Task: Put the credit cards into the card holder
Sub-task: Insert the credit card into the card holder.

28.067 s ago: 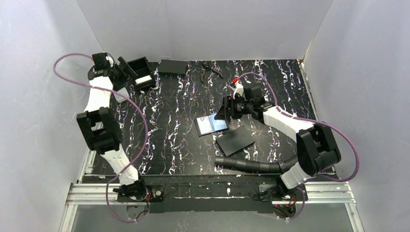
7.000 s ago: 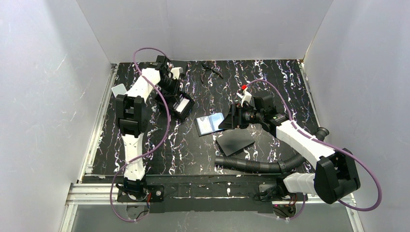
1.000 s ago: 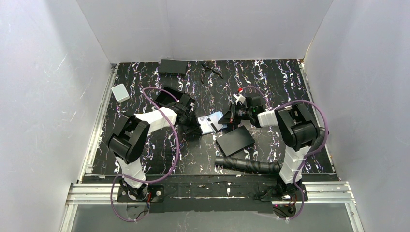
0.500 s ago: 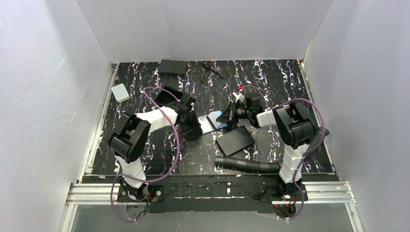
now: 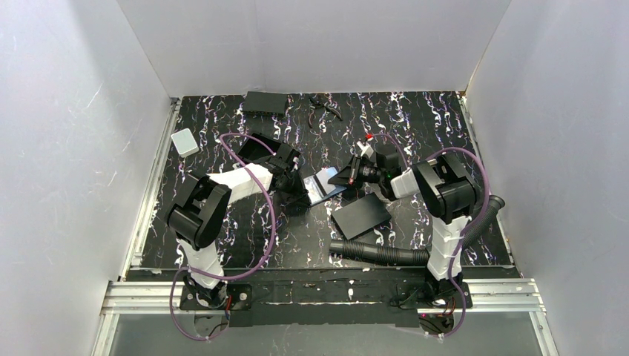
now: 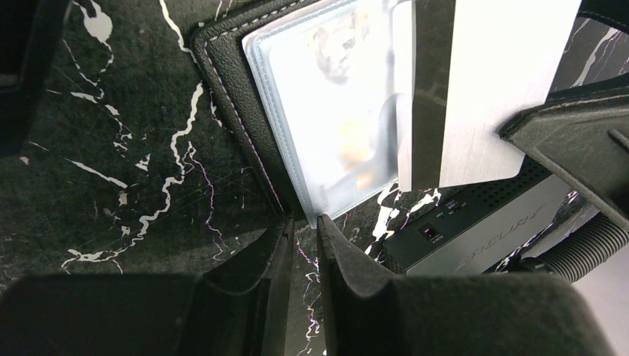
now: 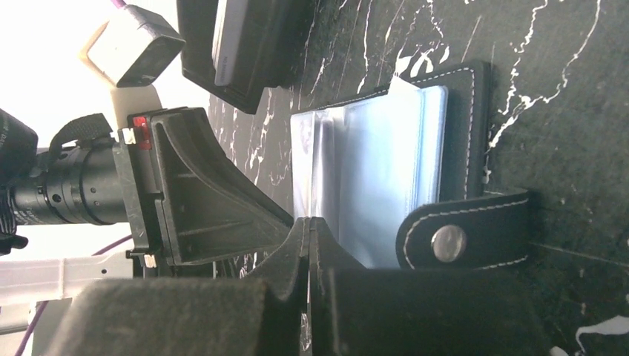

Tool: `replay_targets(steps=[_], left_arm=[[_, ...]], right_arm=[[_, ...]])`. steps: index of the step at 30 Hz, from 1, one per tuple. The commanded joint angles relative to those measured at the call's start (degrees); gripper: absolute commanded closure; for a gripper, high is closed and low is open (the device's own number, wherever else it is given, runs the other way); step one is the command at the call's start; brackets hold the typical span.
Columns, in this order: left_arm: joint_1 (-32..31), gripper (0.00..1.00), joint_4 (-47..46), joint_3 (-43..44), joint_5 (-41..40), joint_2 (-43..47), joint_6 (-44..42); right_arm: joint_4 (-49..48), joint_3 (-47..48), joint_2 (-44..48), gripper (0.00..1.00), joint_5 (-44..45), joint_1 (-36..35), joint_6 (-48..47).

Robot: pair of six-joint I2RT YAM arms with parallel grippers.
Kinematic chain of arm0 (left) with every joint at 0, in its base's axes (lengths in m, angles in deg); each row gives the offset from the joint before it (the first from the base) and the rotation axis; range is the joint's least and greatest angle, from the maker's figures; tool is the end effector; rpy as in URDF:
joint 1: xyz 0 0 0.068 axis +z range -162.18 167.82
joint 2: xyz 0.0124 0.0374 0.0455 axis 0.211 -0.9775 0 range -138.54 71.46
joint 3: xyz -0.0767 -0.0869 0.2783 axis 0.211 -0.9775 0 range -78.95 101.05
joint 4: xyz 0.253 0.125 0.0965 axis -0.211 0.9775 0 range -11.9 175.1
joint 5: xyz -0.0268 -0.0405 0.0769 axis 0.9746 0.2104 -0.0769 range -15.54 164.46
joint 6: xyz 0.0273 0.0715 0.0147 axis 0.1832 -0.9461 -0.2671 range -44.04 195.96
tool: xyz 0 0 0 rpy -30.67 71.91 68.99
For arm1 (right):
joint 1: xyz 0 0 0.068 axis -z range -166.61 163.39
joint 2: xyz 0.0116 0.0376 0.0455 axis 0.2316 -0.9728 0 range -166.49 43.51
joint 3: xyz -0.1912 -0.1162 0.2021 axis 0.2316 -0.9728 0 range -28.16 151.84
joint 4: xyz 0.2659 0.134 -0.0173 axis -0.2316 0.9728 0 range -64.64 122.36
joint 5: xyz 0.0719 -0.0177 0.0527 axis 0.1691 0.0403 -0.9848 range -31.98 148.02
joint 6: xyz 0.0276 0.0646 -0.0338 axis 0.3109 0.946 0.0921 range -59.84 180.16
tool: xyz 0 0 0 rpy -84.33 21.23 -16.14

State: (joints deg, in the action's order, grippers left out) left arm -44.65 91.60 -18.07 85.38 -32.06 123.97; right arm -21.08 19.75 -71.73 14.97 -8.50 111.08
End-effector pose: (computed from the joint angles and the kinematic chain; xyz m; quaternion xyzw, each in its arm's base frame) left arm 0.3441 -0.2339 0.1350 -0.1013 0.9473 -0.2568 0.1625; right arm 0.3770 0.2005 0.0963 -0.0095 0.7939 0.5564 0.2453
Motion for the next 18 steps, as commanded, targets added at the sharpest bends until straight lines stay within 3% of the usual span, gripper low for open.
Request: replay_targets(steps=[1, 8, 18], left_arm=[[-0.4, 0.83, 1.2, -0.3, -2.3, -2.2, -1.0], [-0.4, 0.84, 1.2, -0.2, -2.3, -2.2, -1.3], [-0.4, 0.84, 2.5, 0.2, -2.9, -2.7, -2.2]], right_arm=[[-8.4, -2.0, -0.3, 0.99, 0.3, -0.4, 3.7], [-8.8, -2.0, -1.4, 0.99, 0.7, -0.4, 1.5], [8.9, 2.9, 0.9, 0.99, 2.3, -0.4, -13.7]])
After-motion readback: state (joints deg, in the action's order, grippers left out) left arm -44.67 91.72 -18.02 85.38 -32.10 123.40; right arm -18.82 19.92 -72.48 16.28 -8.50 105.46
